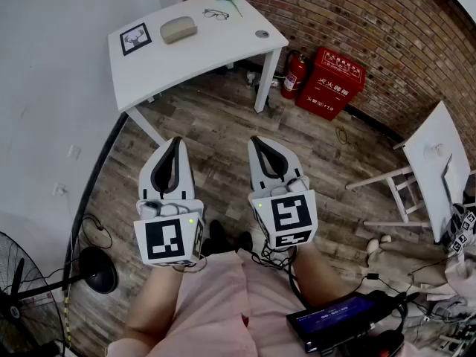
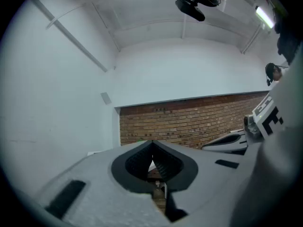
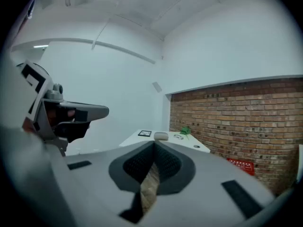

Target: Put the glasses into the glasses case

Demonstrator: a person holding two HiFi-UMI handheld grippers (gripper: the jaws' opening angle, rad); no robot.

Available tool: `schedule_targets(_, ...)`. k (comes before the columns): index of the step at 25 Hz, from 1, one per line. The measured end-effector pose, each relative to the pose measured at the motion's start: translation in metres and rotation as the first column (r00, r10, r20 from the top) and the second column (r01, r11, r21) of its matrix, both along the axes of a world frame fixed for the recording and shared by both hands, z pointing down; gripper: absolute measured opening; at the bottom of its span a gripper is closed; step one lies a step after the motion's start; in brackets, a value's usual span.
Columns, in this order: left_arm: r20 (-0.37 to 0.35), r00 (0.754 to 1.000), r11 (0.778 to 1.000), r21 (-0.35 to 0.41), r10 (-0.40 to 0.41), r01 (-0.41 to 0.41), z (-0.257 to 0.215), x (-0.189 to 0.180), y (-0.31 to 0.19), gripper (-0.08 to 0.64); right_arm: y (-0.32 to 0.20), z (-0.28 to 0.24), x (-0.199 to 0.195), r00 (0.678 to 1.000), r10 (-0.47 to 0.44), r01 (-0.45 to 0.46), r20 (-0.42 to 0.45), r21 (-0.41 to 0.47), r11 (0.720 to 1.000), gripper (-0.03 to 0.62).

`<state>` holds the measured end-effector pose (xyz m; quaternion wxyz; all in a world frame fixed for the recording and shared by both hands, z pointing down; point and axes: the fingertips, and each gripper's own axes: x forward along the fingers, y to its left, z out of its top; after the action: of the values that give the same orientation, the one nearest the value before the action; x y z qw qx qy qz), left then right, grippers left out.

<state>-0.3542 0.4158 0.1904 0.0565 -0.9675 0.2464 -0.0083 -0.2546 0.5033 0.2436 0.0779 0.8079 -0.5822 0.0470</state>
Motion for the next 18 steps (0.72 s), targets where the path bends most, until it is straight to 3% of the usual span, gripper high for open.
schedule_targets(7,0.001,1.0,1.0,0.002,-0.007,0.007,0.001,0.003,0.01,0.005,0.007,-0.006,0.003,1.0,-0.015,0.015,0.011,0.038,0.999,0.012)
schedule_targets(8,0.0,1.0,1.0,0.003,-0.009,0.009,0.001,0.003,0.012,0.005,0.007,-0.006,0.003,0.999,-0.034,0.033,0.026,0.041,0.999,0.184)
schedule_targets(9,-0.001,1.0,1.0,0.003,-0.012,0.012,0.001,0.003,0.013,0.005,0.007,-0.007,0.003,0.998,-0.047,0.046,0.033,0.043,0.998,0.267)
schedule_targets(18,0.002,0.999,0.999,-0.011,-0.035,0.035,0.009,0.005,0.012,0.006,0.007,-0.008,0.017,0.999,-0.03,0.031,-0.03,0.029,0.999,0.232)
